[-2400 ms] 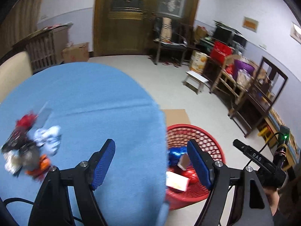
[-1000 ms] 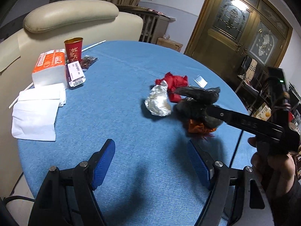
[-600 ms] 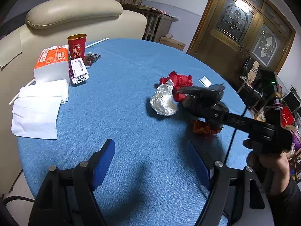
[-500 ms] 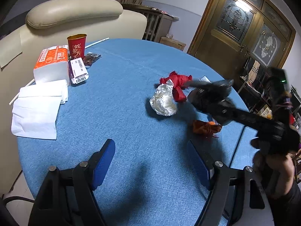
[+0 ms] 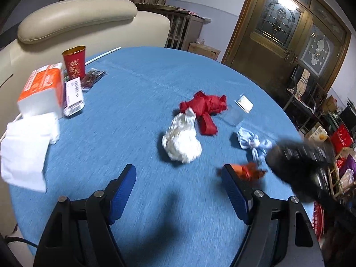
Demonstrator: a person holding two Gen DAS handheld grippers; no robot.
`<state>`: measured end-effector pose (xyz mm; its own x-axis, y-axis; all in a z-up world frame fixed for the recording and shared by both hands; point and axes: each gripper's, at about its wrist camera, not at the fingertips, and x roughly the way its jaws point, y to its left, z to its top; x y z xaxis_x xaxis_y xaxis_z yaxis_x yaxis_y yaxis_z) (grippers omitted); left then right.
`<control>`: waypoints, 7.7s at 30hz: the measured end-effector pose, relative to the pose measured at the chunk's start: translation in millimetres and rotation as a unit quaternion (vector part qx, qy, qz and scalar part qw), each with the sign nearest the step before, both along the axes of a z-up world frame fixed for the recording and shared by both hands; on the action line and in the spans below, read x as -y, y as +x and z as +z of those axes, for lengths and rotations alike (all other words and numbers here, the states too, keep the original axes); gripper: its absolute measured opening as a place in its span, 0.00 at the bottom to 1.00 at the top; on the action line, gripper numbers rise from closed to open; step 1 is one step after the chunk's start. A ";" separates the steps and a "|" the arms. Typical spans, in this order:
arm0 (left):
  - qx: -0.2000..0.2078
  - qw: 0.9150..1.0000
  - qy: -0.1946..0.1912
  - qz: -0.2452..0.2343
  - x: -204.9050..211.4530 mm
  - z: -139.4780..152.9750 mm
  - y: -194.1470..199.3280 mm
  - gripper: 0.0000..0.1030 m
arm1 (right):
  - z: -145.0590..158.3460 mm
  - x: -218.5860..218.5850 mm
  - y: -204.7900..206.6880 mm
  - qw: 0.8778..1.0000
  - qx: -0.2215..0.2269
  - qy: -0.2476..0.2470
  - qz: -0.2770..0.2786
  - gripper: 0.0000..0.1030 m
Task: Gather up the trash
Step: 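Return to the table and grasp the black plastic bag with the right gripper, then grasp the crumpled white tissue with the left gripper while the right gripper holds the black bag, then carry the tissue and black bag to the red wastebasket and release both, then grasp the orange snack packets with the left gripper while the right gripper grasps the blue mask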
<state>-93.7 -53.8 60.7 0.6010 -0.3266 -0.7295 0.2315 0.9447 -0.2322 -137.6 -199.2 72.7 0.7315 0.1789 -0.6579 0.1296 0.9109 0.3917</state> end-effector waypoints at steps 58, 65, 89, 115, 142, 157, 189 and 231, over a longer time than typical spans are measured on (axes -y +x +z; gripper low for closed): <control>0.023 0.997 -0.009 -0.066 12.6 14.1 -46.2 0.36 | -22.3 21.0 -45.2 0.997 -0.012 0.041 -0.067 0.35; 0.030 0.996 -0.009 -0.089 27.6 18.6 -55.9 0.36 | -22.8 36.5 -60.1 0.995 -0.010 0.044 -0.093 0.35; 0.052 0.981 -0.012 -0.188 96.6 38.0 -91.0 0.36 | -9.8 119.5 -148.3 0.973 0.017 0.034 -0.229 0.35; 0.057 0.943 -0.010 -0.328 209.5 49.2 -140.4 0.36 | -49.2 204.2 -239.6 0.928 -0.041 0.017 -0.370 0.36; 0.045 0.904 -0.011 -0.425 295.9 50.9 -176.5 0.36 | -33.5 235.0 -291.7 0.887 -0.013 0.036 -0.460 0.77; -0.001 0.921 -0.012 -0.389 316.9 39.1 -157.2 0.70 | -36.6 241.8 -308.9 0.879 -0.012 0.053 -0.473 0.77; -0.030 0.995 -0.023 -0.091 59.2 -2.3 -51.8 0.71 | -27.0 119.2 -152.0 0.957 -0.038 0.010 -0.289 0.76; 0.002 0.998 0.044 -0.040 29.7 -22.1 -11.7 0.63 | -14.1 37.5 2.7 0.992 -0.038 -0.067 -0.102 0.77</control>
<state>-105.4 -83.5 38.5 0.5787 -0.3094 -0.7546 0.3083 0.9396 -0.1488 -134.9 -236.7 58.6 0.6903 -0.0606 -0.7210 0.3418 0.9056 0.2511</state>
